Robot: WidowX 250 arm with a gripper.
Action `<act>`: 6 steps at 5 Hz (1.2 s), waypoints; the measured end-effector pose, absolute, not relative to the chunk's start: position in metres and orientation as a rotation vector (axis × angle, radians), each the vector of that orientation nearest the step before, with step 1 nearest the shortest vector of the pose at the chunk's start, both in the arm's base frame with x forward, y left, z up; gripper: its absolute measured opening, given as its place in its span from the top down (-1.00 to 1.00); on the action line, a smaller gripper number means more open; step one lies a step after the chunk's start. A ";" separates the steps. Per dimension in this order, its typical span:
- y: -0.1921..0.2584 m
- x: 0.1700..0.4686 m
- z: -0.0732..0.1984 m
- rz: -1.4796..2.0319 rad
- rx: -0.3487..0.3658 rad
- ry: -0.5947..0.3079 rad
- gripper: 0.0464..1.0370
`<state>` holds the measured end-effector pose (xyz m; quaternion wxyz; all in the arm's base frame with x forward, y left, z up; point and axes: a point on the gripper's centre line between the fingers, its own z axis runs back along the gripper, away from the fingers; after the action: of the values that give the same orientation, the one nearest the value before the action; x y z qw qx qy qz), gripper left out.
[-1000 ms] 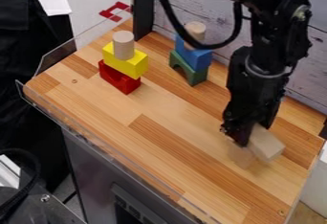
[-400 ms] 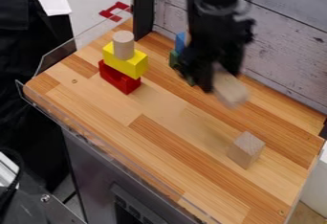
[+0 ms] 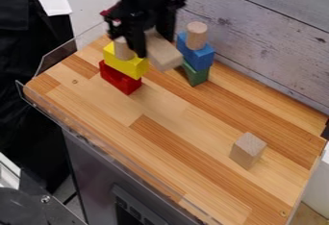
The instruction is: Put the rectangle block on top of the leftmost cylinder
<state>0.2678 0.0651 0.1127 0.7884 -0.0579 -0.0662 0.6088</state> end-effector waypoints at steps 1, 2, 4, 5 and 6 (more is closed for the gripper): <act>0.087 0.265 0.119 1.347 -0.124 -0.155 -0.04; 0.102 0.264 0.127 1.375 -0.123 -0.166 -0.04; 0.117 0.267 0.119 1.404 -0.145 -0.136 -0.04; 0.115 0.270 0.106 1.410 -0.150 -0.095 -0.04; 0.113 0.278 0.101 1.399 -0.175 -0.087 -0.04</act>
<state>0.2781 0.1127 0.1005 0.7609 -0.0805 -0.0401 0.6426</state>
